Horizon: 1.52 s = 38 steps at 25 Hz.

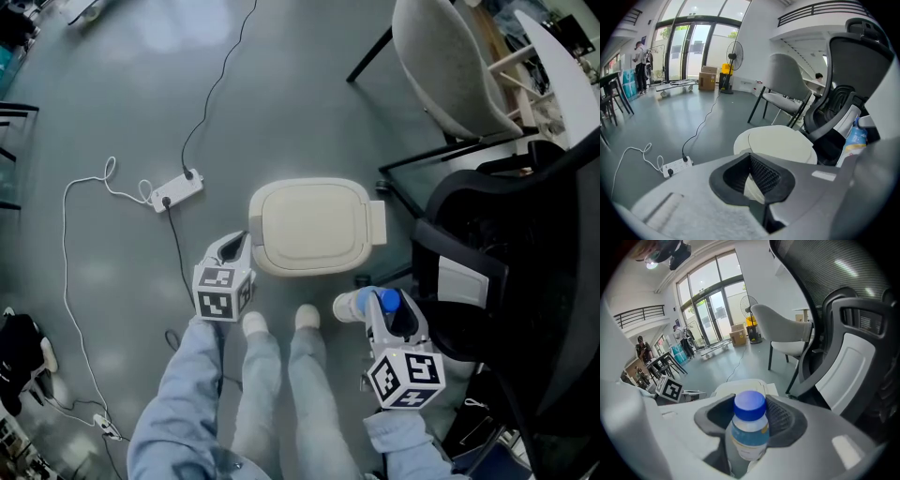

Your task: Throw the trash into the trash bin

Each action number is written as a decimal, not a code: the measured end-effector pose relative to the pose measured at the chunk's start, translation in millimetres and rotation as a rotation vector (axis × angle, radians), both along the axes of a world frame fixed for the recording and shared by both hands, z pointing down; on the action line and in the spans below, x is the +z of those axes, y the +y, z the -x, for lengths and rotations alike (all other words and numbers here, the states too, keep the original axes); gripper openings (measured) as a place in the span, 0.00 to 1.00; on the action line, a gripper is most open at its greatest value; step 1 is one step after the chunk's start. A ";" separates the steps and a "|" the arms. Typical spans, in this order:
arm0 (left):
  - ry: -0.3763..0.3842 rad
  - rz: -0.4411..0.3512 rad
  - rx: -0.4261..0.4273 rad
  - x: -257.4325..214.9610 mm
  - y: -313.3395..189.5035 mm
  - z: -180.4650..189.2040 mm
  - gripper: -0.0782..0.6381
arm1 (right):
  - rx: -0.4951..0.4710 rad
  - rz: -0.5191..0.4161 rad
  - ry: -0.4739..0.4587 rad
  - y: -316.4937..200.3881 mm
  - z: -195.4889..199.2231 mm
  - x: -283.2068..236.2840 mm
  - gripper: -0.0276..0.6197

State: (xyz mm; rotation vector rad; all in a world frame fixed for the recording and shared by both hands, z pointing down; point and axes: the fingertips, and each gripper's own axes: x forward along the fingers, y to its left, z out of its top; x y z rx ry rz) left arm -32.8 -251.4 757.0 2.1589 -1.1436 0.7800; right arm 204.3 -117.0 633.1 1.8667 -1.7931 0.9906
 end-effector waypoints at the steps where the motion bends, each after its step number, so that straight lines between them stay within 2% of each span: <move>1: -0.006 0.004 0.004 2.1 -2.0 -0.1 0.11 | -0.001 0.002 -0.004 0.1 1.0 0.9 0.35; 12: -0.046 0.043 0.062 24.5 -3.4 -2.1 0.11 | 0.010 0.019 -0.021 -3.3 5.3 10.7 0.36; 17: -0.043 0.047 0.059 27.7 -4.3 -1.2 0.11 | 0.011 0.028 -0.026 -3.4 6.8 15.6 0.35; 23: -0.086 0.062 0.070 32.3 -4.1 -1.5 0.11 | 0.011 0.027 -0.036 -9.3 12.6 15.3 0.36; 34: -0.044 0.061 0.042 32.2 -5.9 1.2 0.11 | 0.018 0.024 -0.033 -11.2 12.2 13.9 0.36; 38: -0.058 0.045 0.045 30.0 -6.8 -1.2 0.11 | 0.021 0.020 -0.028 -11.7 10.3 10.9 0.36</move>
